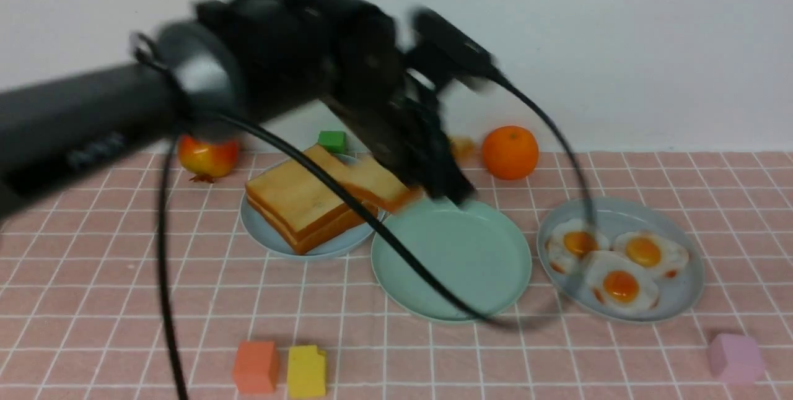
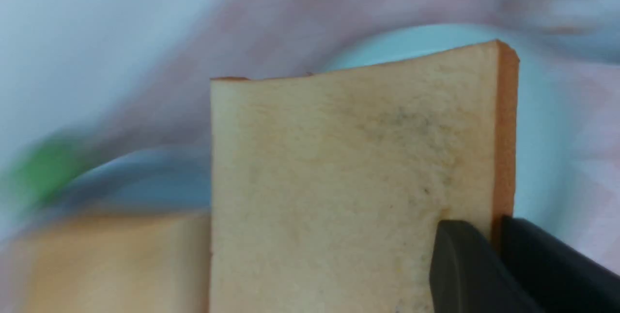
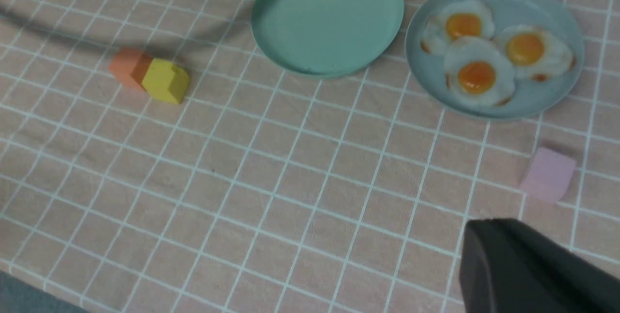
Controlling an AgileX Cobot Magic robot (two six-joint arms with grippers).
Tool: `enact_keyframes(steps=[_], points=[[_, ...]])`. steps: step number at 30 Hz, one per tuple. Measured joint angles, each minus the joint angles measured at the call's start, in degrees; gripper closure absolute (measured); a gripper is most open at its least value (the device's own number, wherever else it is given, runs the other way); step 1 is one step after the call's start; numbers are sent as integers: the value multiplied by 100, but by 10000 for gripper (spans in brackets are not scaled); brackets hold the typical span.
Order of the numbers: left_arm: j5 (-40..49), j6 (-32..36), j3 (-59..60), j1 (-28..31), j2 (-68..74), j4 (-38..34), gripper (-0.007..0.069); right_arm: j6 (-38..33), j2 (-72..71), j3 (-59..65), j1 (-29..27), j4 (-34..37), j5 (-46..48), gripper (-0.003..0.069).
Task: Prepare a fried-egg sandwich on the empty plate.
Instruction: Use the left arm to put a slice of bread into the empty plate in the middle
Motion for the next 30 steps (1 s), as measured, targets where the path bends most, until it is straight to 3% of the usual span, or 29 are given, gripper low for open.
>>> enact_keyframes(steps=[6,23,30], points=[[-211,252,29,-207,576,-213,522,0,-575,-12,0,-56,9,664],[-745,270,29,-202,1027,61,510,127,-724,-22,0,94,9,660],[-713,227,29,-202,1055,61,326,127,-724,-22,0,100,9,658]])
